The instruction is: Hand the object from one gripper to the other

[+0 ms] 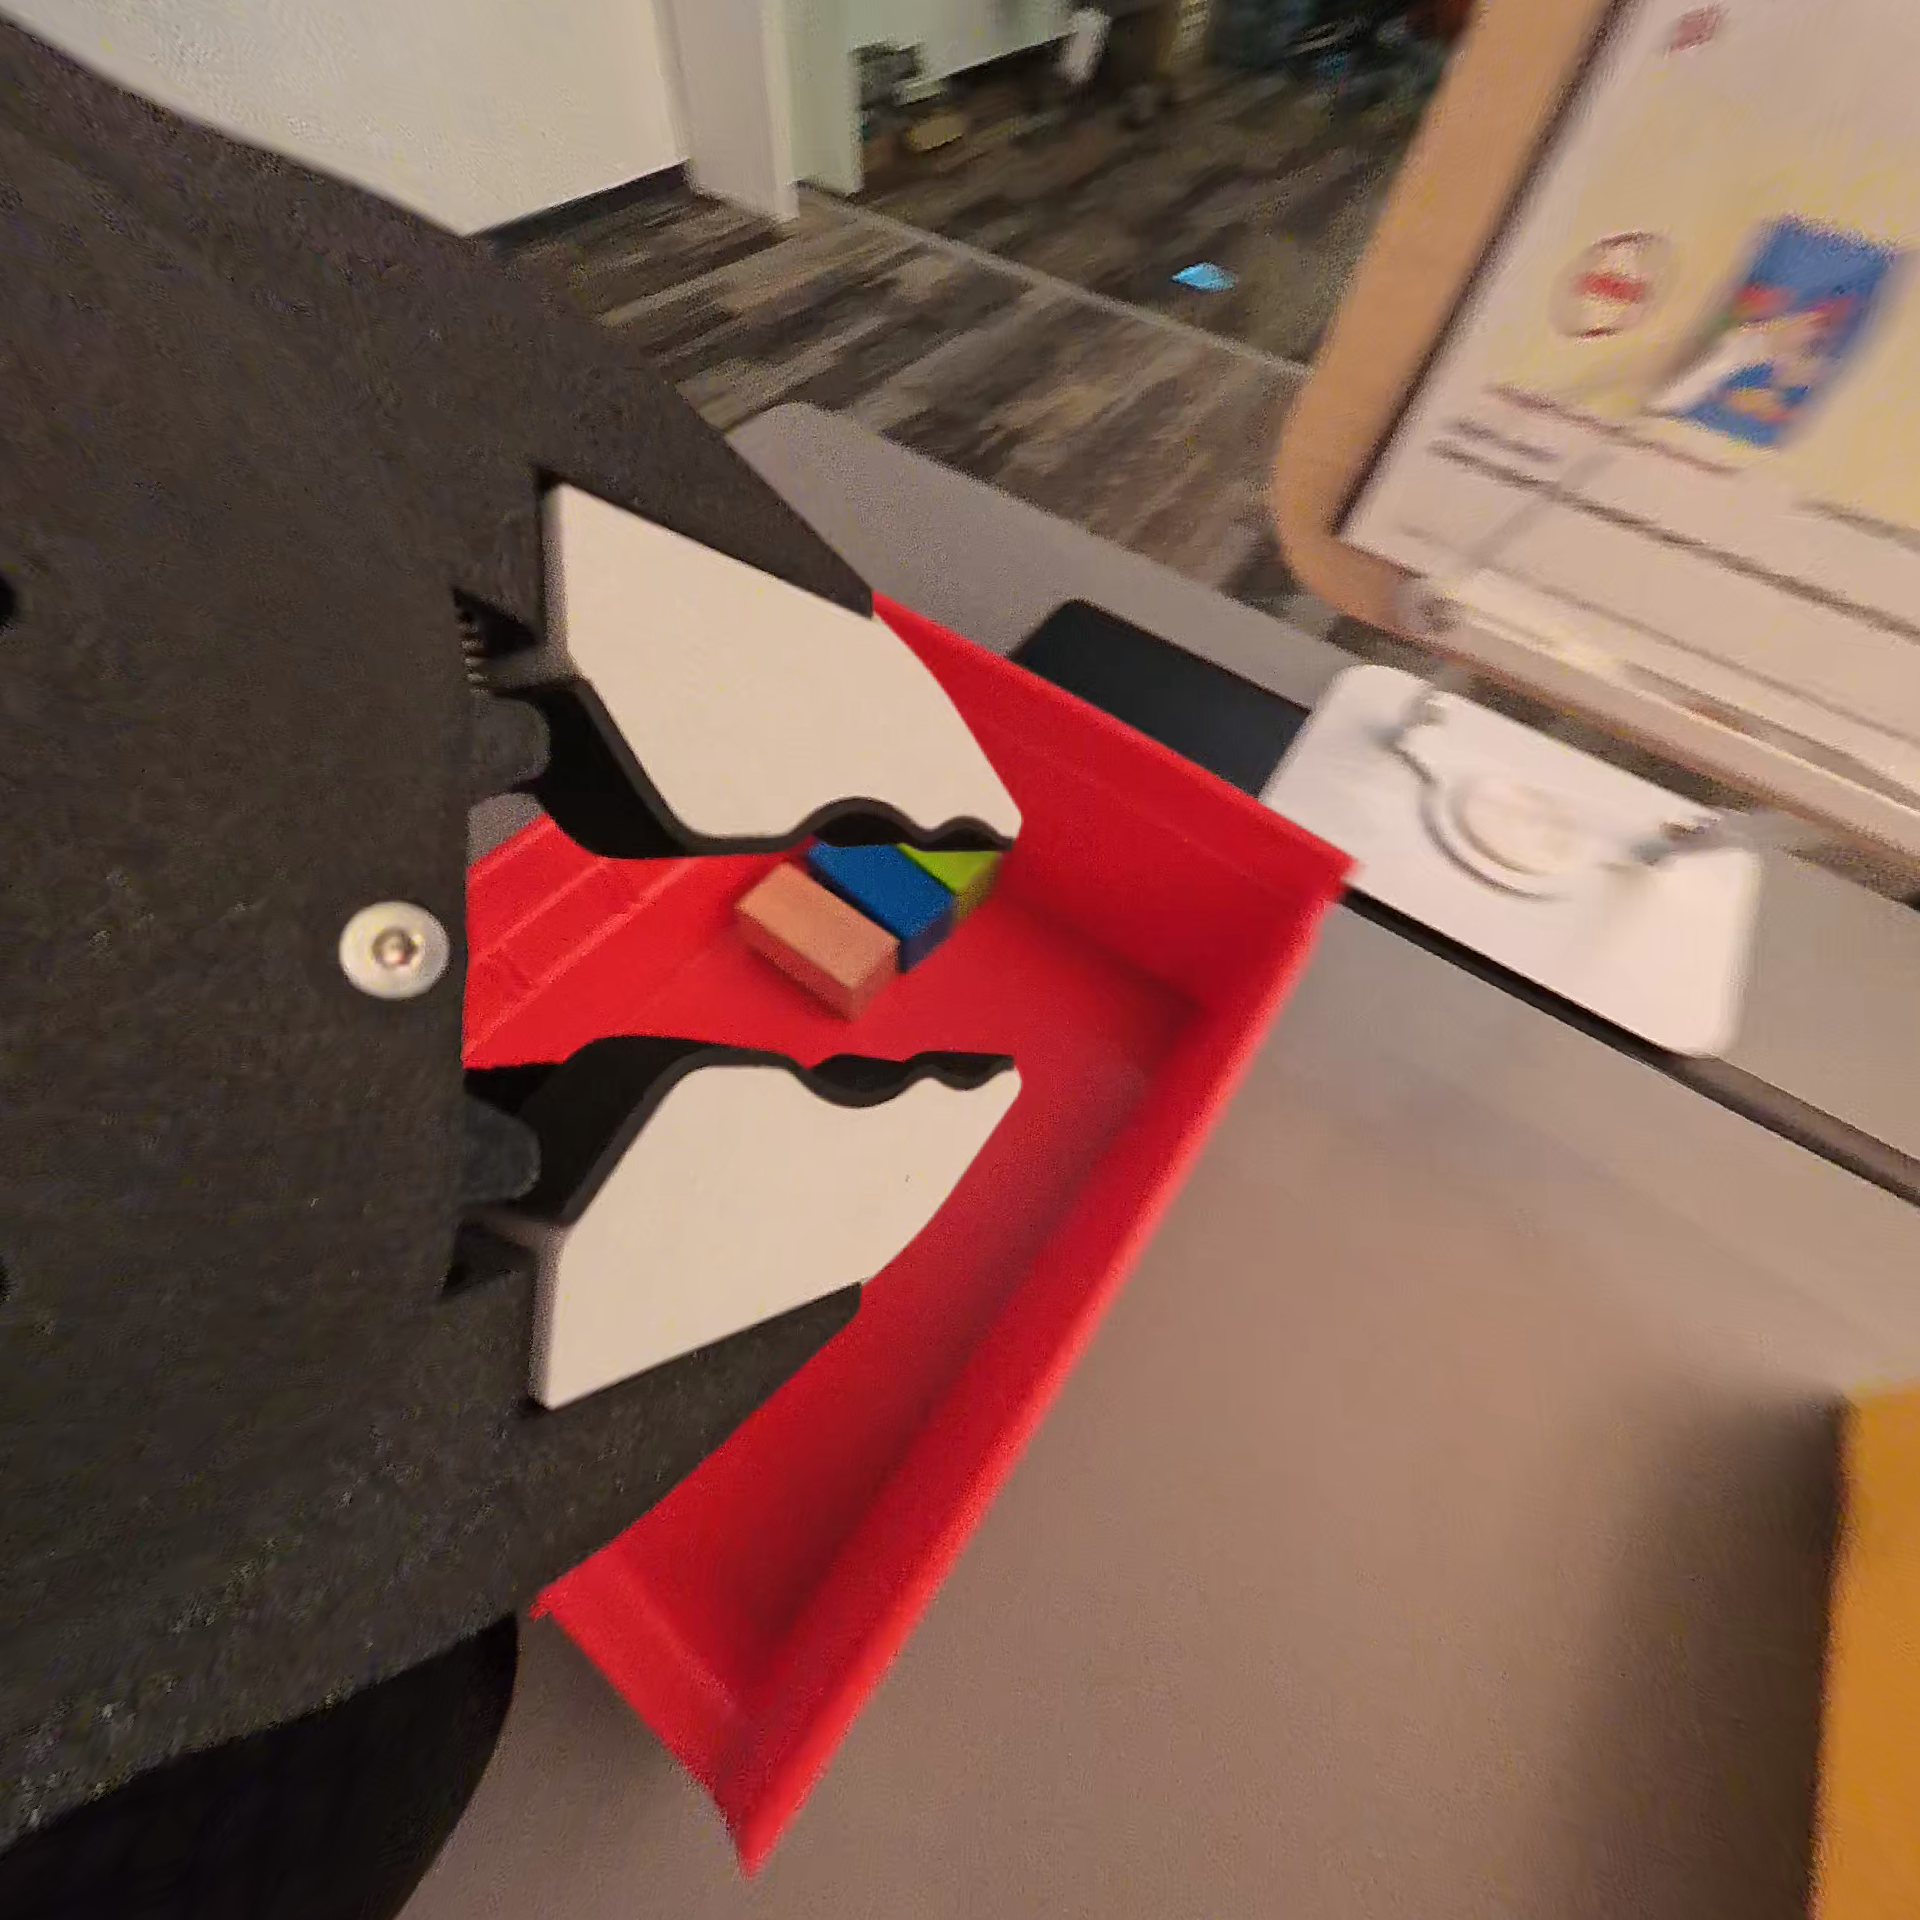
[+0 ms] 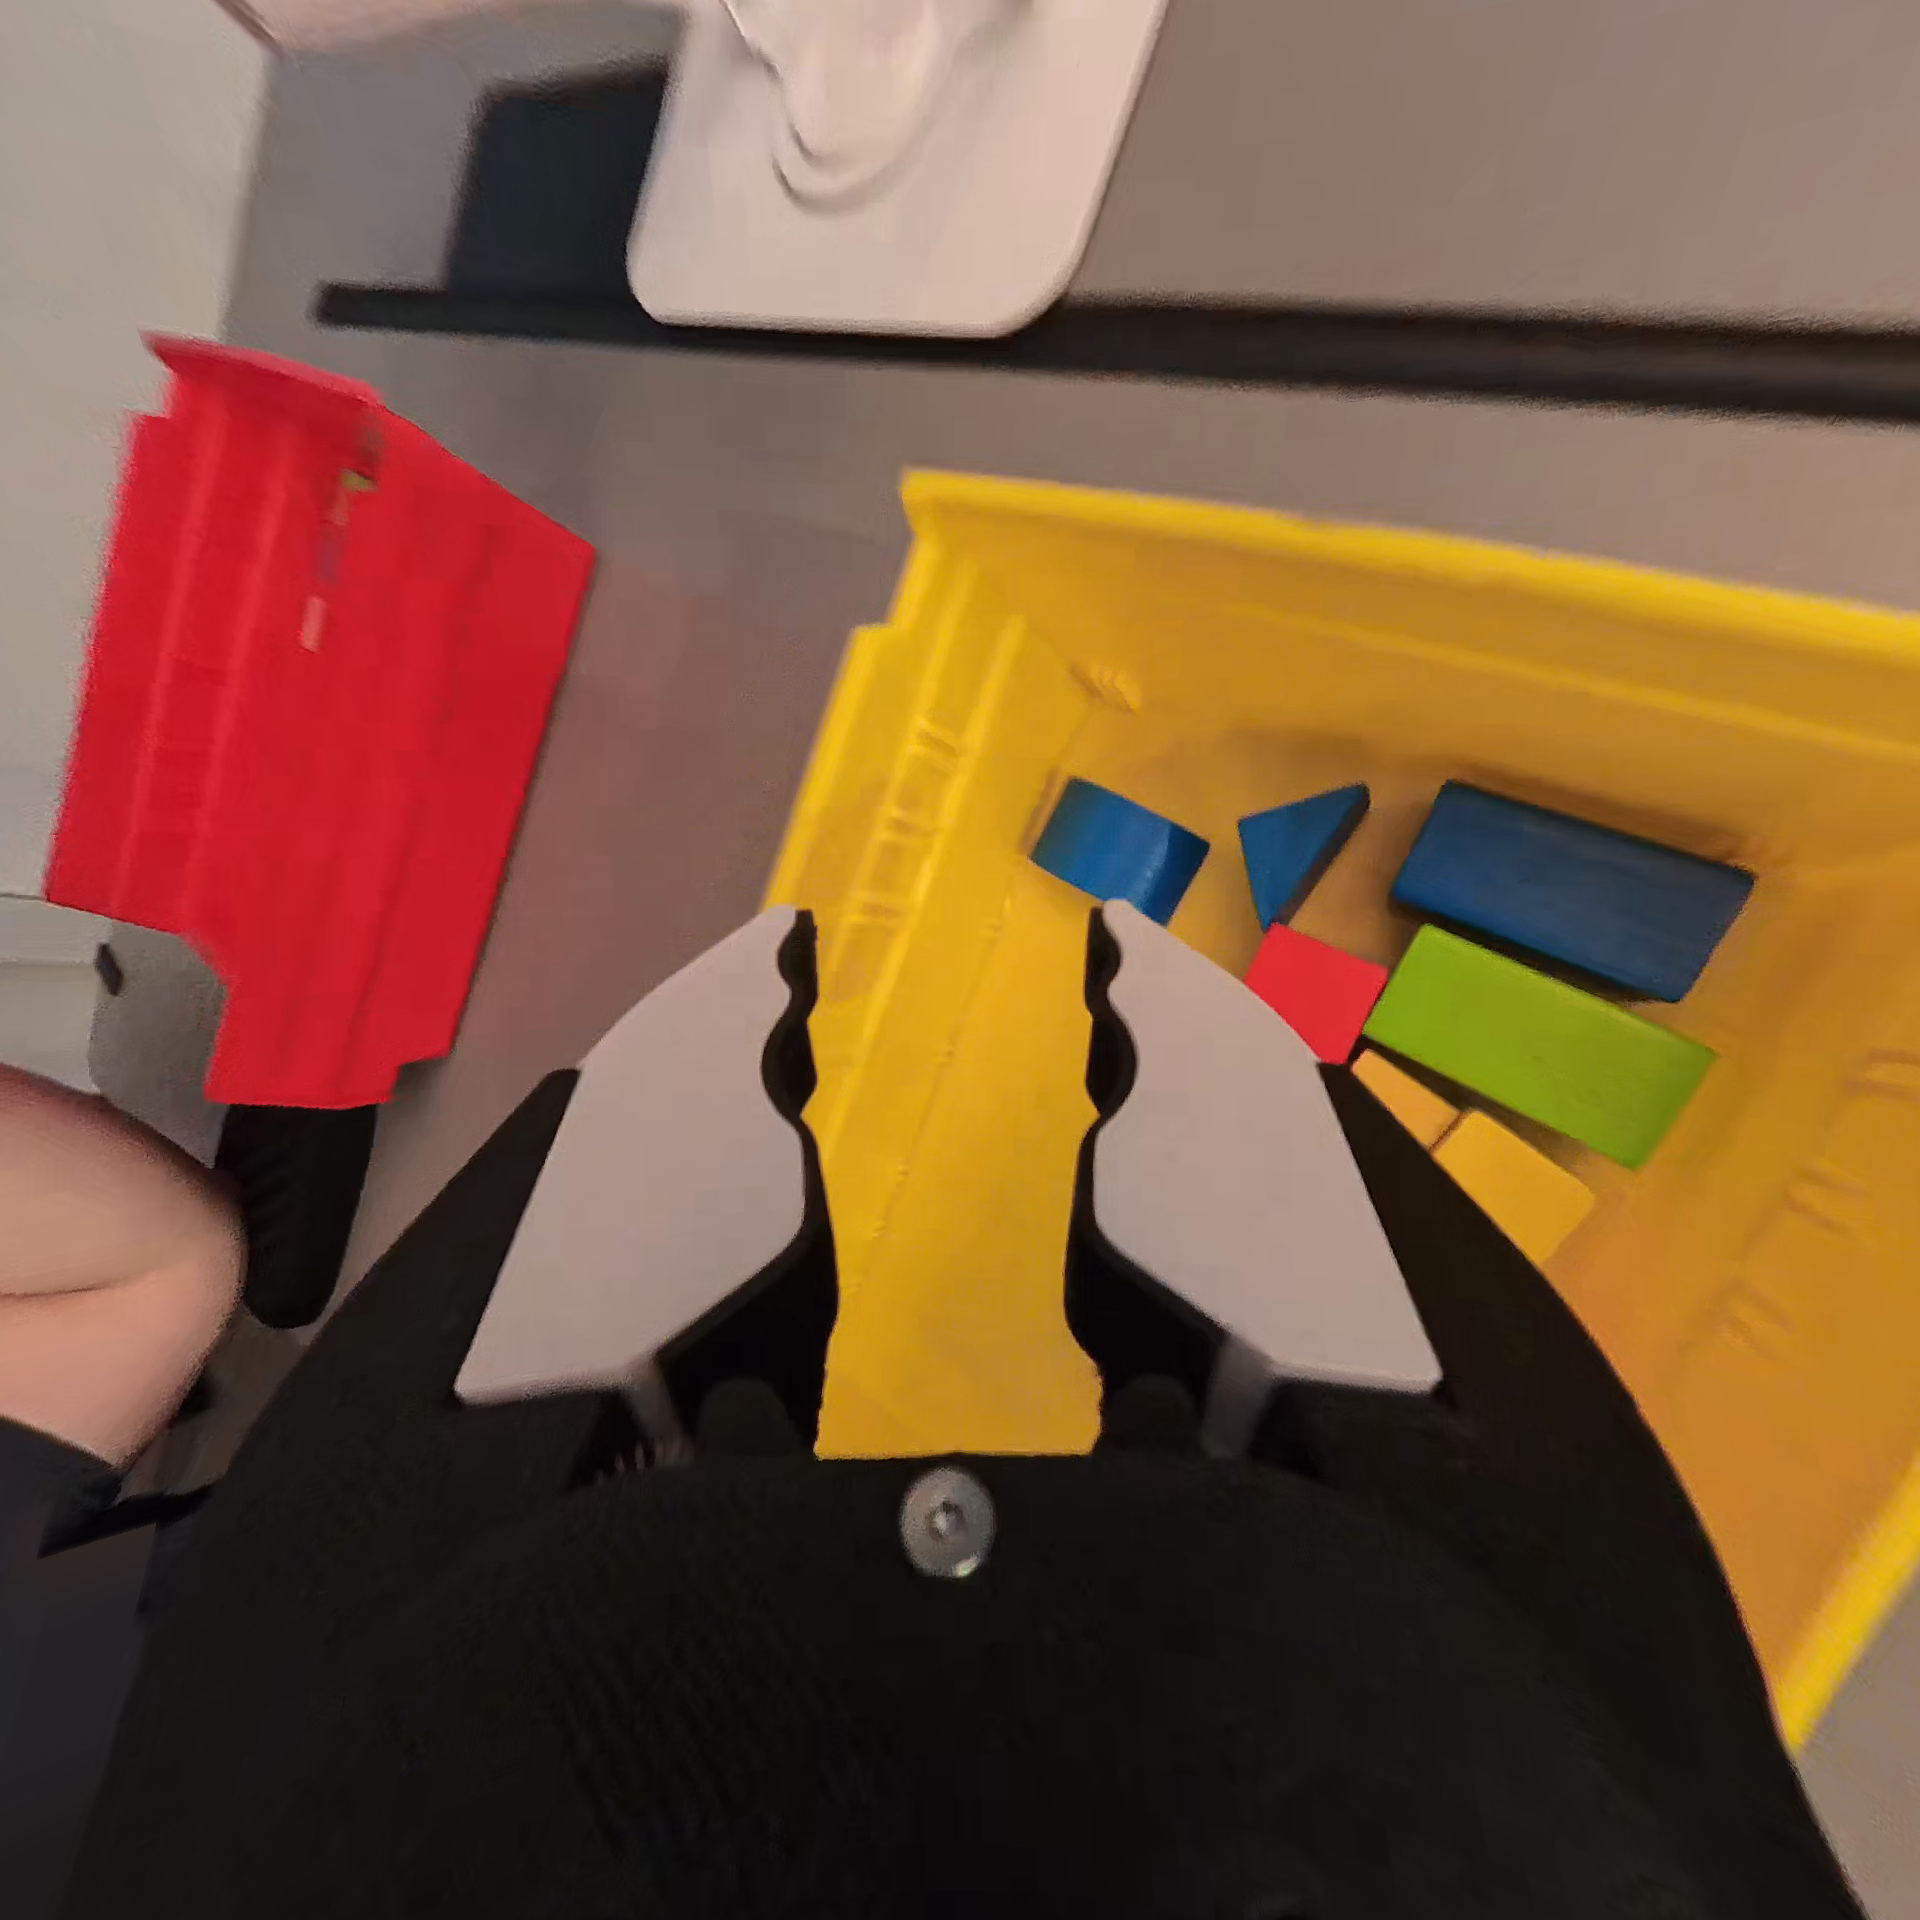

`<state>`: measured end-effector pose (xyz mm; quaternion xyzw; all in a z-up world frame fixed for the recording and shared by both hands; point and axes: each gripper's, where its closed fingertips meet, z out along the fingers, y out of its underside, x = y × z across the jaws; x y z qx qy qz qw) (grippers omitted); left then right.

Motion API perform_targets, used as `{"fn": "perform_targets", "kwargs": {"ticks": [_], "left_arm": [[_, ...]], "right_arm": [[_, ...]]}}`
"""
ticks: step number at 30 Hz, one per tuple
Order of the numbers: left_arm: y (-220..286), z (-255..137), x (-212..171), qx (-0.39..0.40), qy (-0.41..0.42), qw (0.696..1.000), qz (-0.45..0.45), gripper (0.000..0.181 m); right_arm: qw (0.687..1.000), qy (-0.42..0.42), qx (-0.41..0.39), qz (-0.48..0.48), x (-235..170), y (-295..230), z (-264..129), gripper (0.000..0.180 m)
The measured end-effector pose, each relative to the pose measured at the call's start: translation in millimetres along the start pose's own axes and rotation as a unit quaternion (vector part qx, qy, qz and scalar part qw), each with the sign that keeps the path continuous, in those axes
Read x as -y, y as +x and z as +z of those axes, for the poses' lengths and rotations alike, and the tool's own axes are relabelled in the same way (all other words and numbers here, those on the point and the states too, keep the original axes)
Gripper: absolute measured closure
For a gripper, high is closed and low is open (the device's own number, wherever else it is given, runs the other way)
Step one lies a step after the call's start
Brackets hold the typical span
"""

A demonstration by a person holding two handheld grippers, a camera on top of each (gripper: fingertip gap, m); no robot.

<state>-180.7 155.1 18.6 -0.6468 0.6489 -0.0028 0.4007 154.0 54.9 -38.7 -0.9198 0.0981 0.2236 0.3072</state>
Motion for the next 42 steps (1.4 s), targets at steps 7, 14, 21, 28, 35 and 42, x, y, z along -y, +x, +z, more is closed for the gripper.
{"fn": "perform_targets", "kwargs": {"ticks": [7,14,21,28,35,42], "left_arm": [[4,53,-89,-0.074,-0.209,0.955,-0.196,0.139],[-6,89,-127,-0.056,-0.272,0.902,-0.331,0.105],[-13,99,-141,-0.037,-0.282,0.883,-0.373,0.102],[-8,110,-148,-0.053,-0.291,0.869,-0.396,0.11],[0,115,-154,-0.046,-0.329,0.869,-0.367,0.103],[5,116,-148,-0.052,-0.327,0.874,-0.357,0.104]], "right_arm": [[0.987,0.134,0.025,-0.089,29,-48,-66,0.129],[0.988,0.107,0.027,-0.106,18,-61,-62,0.129],[0.99,0.08,0.022,-0.117,12,-66,-49,0.129],[0.99,0.064,0.02,-0.12,7,-67,-44,0.129],[0.99,0.05,0.02,-0.127,4,-70,-39,0.129],[0.991,0.044,0.021,-0.129,2,-71,-37,0.129]]}}
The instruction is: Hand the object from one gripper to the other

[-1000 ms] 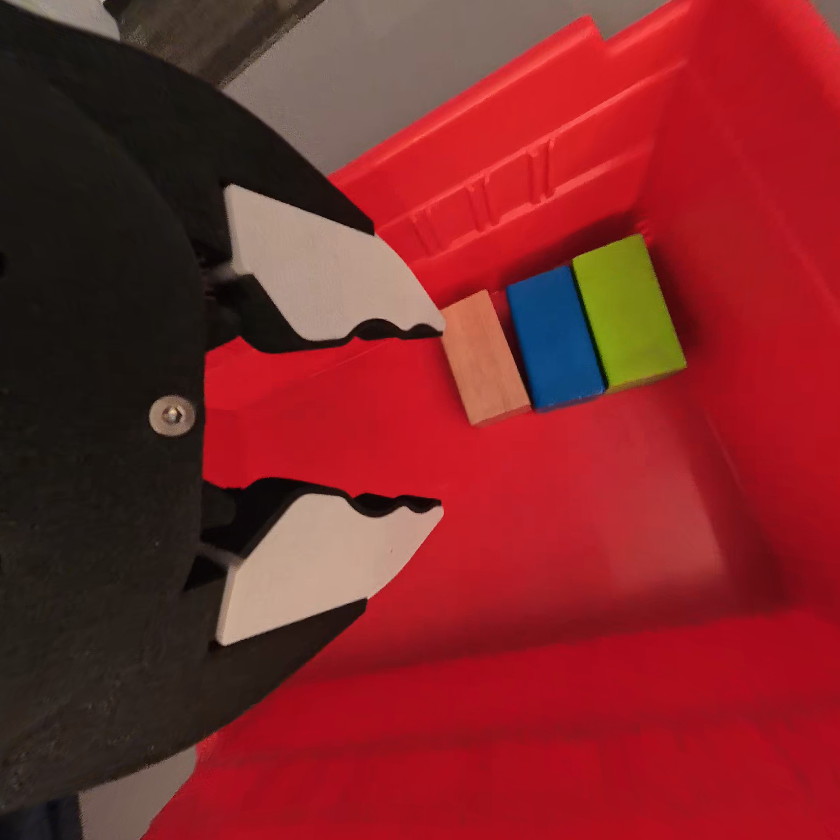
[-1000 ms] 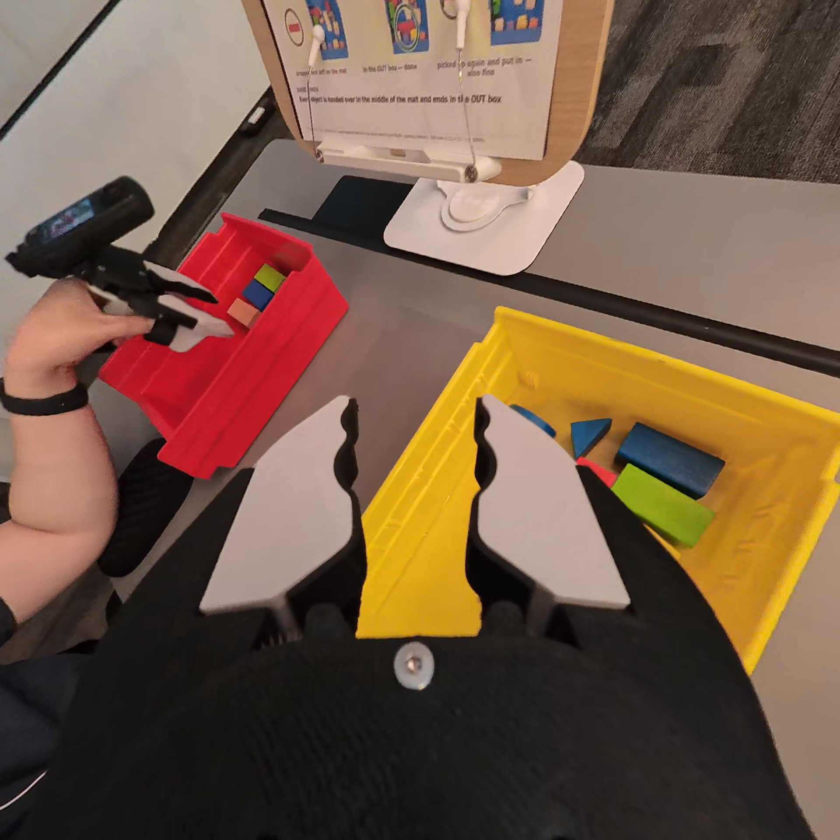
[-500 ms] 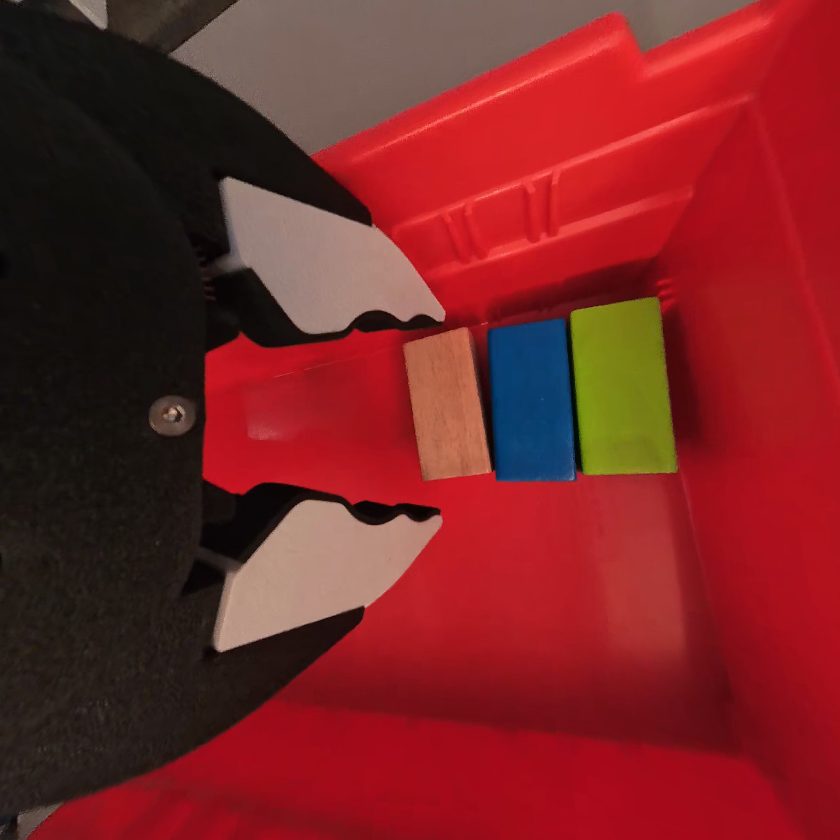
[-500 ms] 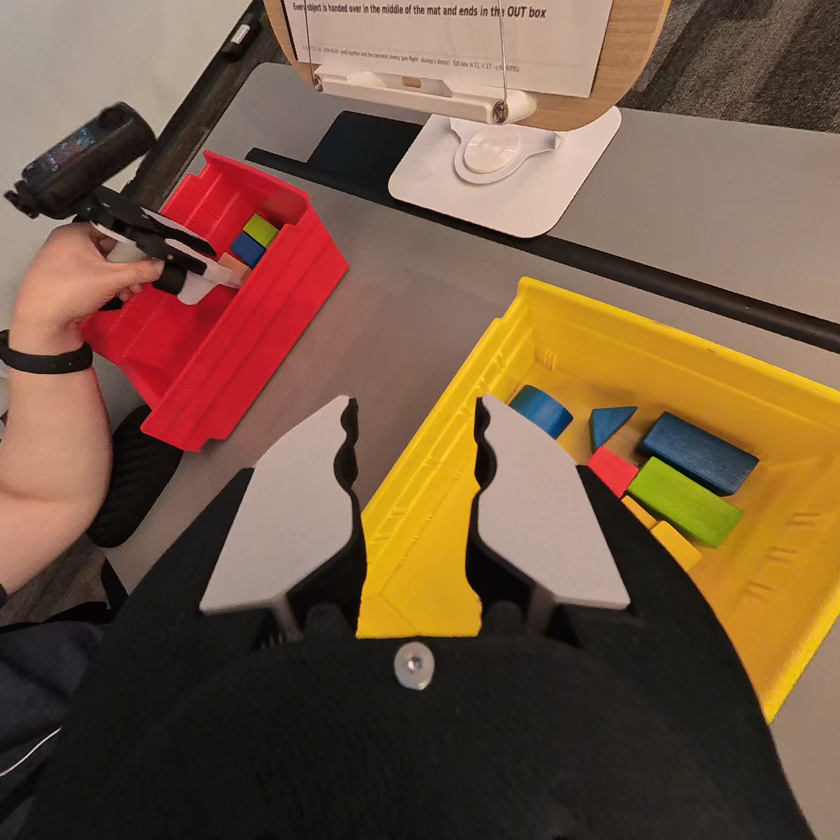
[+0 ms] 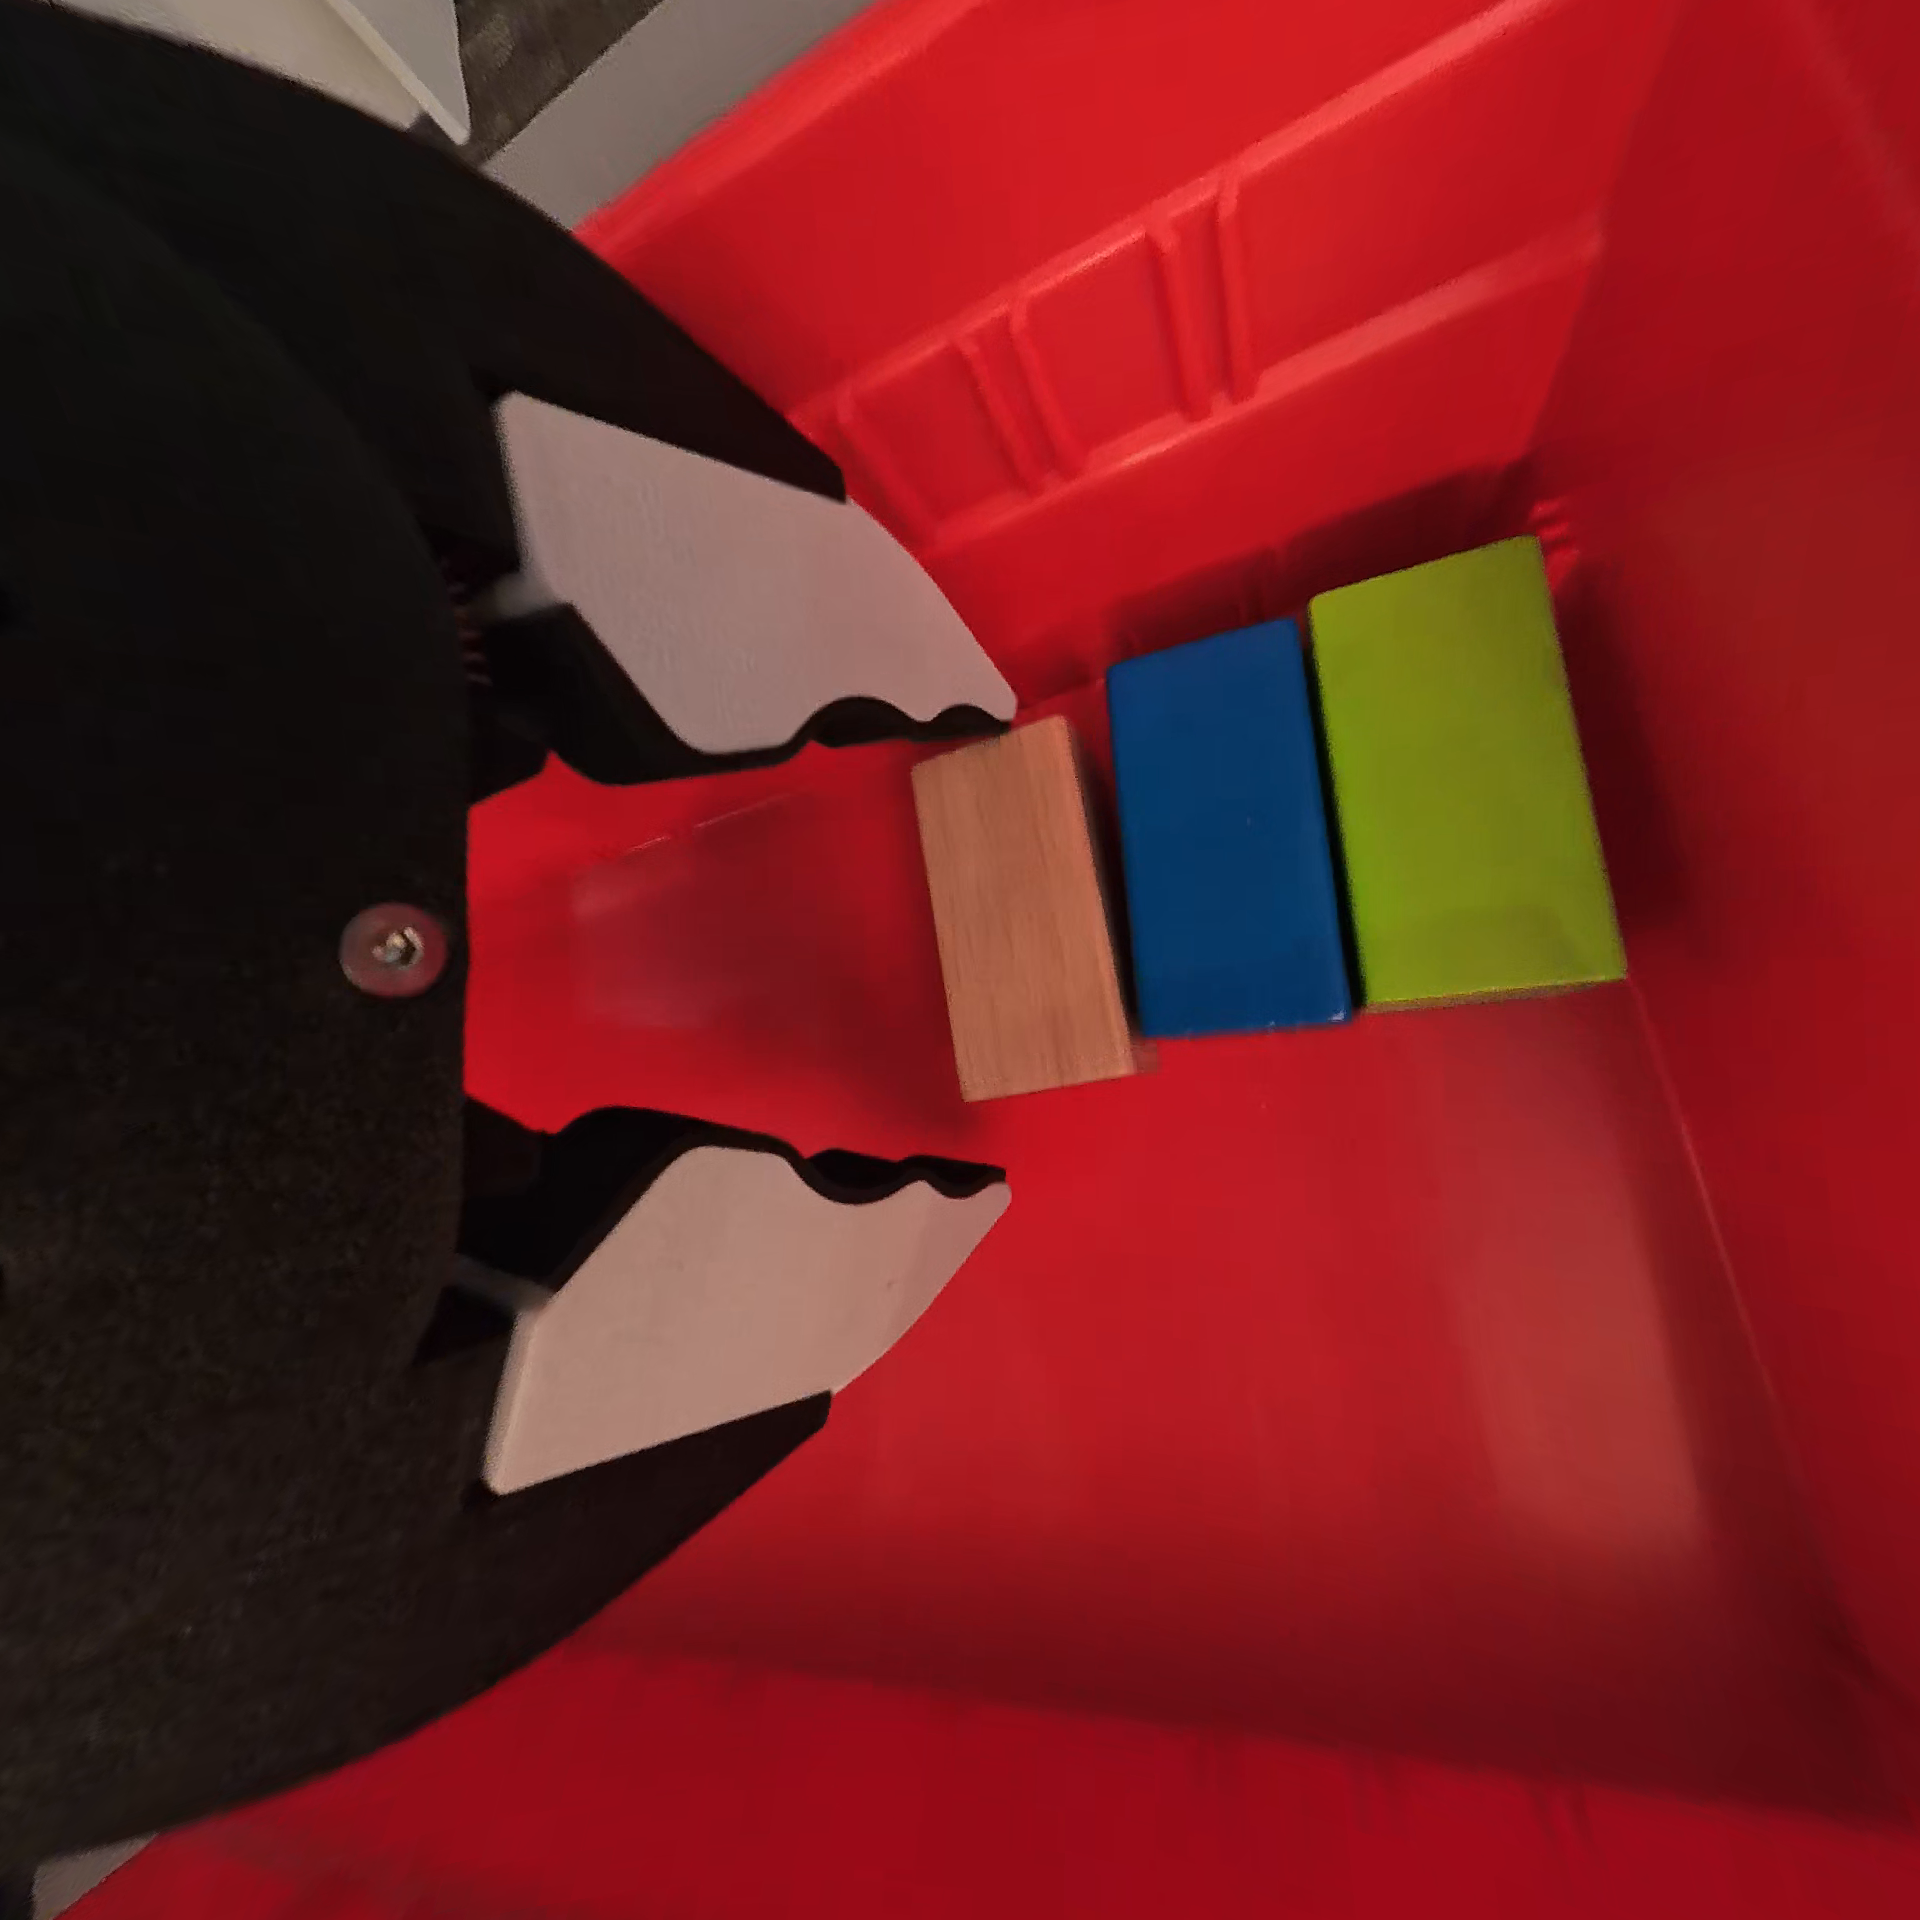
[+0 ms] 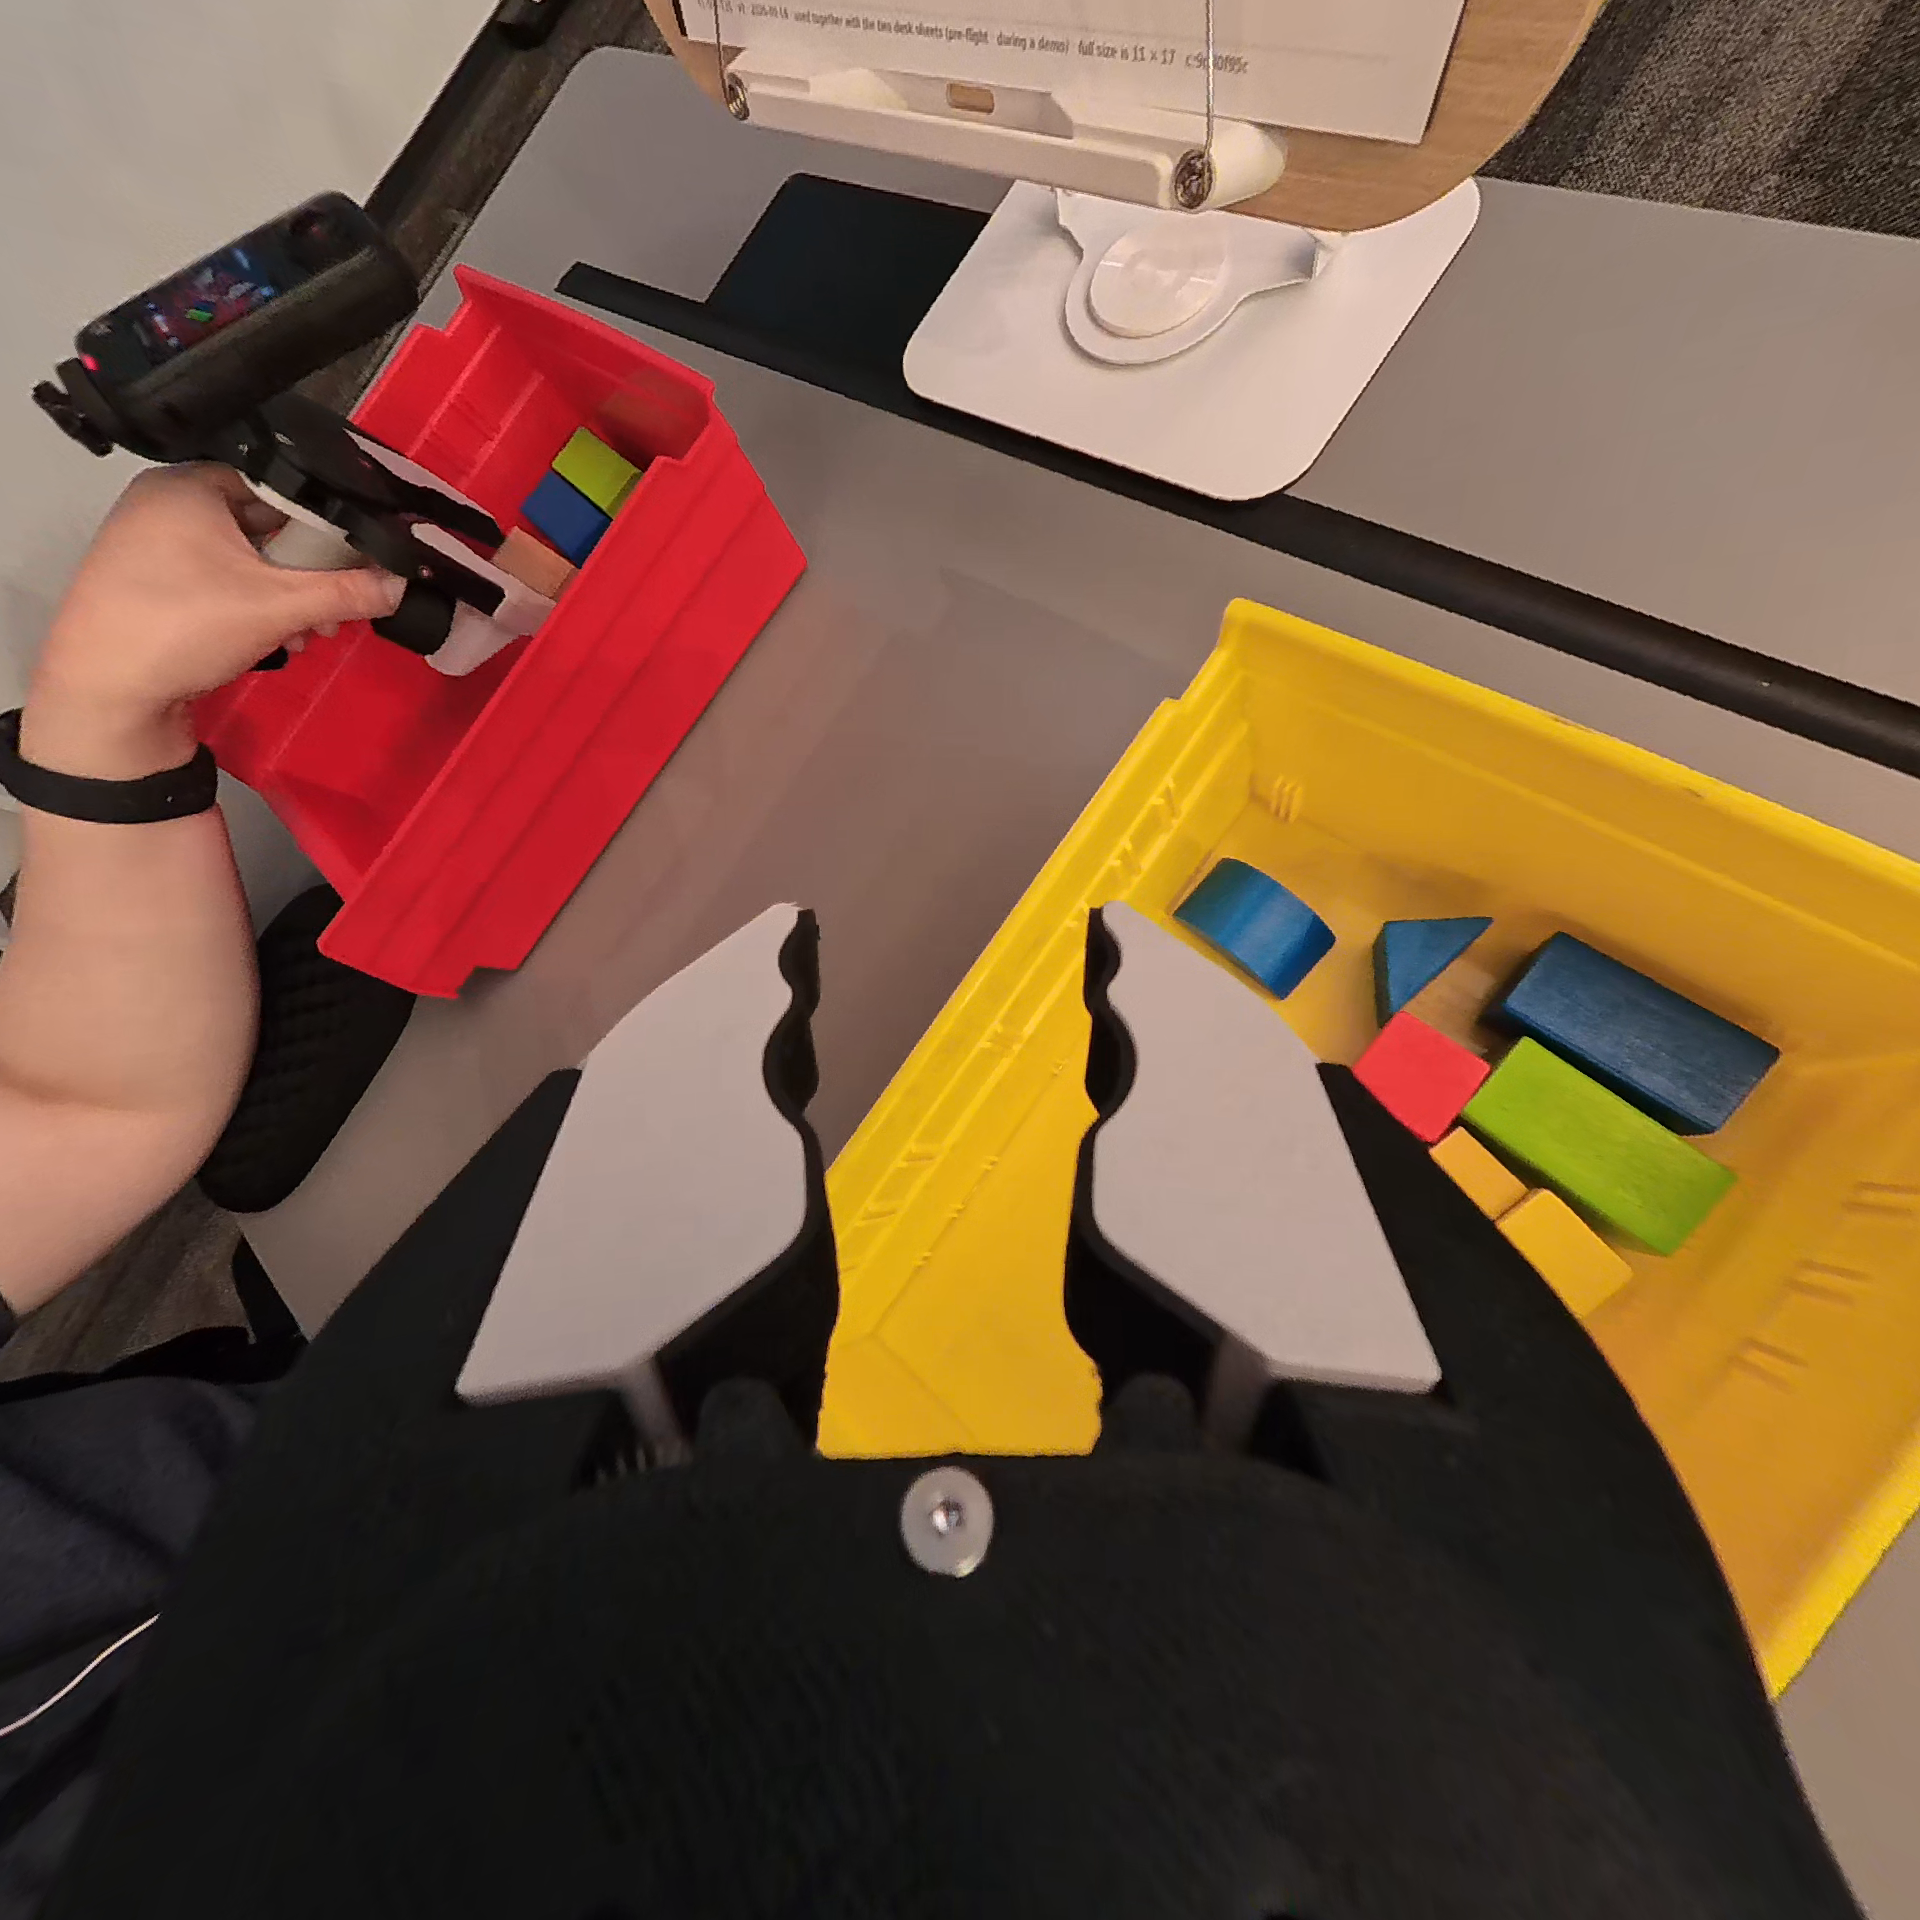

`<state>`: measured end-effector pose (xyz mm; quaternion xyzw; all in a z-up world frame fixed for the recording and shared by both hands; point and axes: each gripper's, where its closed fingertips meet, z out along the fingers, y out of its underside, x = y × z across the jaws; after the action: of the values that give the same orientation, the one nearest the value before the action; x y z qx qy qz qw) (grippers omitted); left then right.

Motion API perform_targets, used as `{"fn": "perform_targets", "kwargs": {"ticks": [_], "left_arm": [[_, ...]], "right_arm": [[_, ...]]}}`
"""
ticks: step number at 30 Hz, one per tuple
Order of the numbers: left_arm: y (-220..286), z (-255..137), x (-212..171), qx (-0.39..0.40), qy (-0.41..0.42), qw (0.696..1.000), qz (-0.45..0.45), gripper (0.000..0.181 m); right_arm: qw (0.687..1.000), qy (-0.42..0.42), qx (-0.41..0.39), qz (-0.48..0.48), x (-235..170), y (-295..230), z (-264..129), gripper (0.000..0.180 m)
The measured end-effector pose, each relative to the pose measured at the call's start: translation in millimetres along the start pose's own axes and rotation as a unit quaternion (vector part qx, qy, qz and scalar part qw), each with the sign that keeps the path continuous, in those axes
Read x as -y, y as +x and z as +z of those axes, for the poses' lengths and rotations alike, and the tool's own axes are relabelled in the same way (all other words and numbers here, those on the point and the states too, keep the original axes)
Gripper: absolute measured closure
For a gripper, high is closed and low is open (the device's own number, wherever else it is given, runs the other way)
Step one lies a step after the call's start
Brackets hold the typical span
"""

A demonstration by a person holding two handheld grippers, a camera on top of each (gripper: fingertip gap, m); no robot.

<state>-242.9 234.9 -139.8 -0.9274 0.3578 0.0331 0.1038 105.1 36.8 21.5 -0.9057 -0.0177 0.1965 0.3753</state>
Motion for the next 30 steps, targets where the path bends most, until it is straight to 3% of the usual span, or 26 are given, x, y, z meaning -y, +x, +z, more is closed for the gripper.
{"fn": "perform_targets", "kwargs": {"ticks": [13,21,27,30], "left_arm": [[-4,15,2,0.001,-0.01,1.0,-0.006,0.107],[11,1,-6,-0.059,-0.026,0.998,-0.007,0.108],[16,-38,3,-0.068,0.035,0.997,0.016,0.108],[45,-74,12,-0.104,0.098,0.988,0.062,0.108]], "right_arm": [[1.0,-0.012,0.001,-0.002,-4,-1,4,0.129],[0.999,0.01,0.009,-0.032,7,-12,9,0.129],[0.982,0.11,0.125,-0.084,39,-67,16,0.135],[0.979,0.076,0.182,-0.041,30,-84,37,0.135]]}}
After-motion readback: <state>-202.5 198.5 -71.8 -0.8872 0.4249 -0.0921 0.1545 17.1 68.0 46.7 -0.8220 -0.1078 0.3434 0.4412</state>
